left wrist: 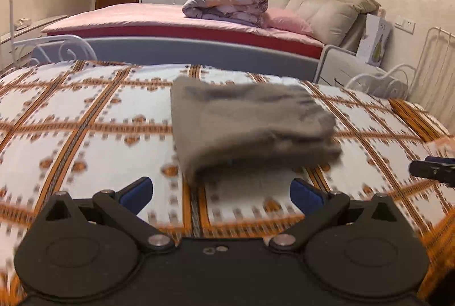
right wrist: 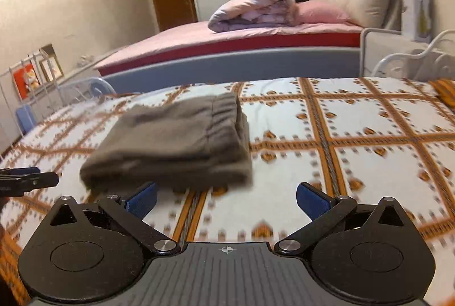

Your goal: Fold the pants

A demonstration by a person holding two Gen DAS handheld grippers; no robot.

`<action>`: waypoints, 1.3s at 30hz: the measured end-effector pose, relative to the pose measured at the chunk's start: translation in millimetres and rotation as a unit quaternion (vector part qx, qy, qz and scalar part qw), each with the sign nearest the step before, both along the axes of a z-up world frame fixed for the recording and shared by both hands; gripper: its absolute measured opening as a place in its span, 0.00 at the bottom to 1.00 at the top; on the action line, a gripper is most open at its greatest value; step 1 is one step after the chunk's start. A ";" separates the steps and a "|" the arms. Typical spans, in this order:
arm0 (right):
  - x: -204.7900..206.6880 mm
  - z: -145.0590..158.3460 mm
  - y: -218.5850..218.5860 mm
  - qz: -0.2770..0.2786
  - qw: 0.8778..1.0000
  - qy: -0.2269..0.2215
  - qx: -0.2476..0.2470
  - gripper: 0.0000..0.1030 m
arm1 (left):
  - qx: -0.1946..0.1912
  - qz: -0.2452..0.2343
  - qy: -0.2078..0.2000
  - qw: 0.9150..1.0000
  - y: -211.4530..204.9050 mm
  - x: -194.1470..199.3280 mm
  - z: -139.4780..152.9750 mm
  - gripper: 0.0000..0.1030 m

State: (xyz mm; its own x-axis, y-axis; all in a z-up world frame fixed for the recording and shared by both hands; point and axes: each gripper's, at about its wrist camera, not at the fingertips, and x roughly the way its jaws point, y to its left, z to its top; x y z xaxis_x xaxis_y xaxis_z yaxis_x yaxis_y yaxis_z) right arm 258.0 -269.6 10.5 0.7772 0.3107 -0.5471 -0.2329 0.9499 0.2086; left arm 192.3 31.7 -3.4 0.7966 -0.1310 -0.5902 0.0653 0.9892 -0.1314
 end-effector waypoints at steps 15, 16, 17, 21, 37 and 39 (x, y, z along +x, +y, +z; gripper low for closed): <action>-153.3 2.8 41.4 0.031 0.998 -0.047 -0.033 1.00 | 0.023 -0.005 -0.055 0.998 -35.6 -135.2 4.4 0.94; -155.7 3.6 44.6 0.031 0.997 -0.058 -0.039 1.00 | 0.024 -0.008 -0.054 0.998 -37.6 -132.9 3.9 0.94; -156.2 4.6 46.4 0.031 0.996 -0.067 -0.041 1.00 | 0.023 -0.010 -0.054 0.998 -38.9 -130.1 3.9 0.94; -143.2 4.2 42.5 0.026 0.997 -0.065 -0.014 1.00 | 0.018 -0.006 -0.061 0.998 -40.9 -124.3 1.9 0.94; -141.3 4.2 52.7 0.036 0.996 -0.077 -0.016 1.00 | 0.010 0.002 -0.083 0.996 -35.8 -129.8 9.7 0.94; -140.8 4.4 51.5 0.032 0.996 -0.077 -0.015 1.00 | 0.008 0.001 -0.084 0.996 -35.7 -129.6 10.0 0.94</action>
State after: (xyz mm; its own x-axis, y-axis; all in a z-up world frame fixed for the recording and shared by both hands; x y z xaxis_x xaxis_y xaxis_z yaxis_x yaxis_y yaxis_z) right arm 117.2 -218.0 14.9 0.8317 0.3477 -0.4328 -0.3208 0.9372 0.1366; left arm 62.7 -4.0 6.5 0.8845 -0.1209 -0.4506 0.0835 0.9913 -0.1020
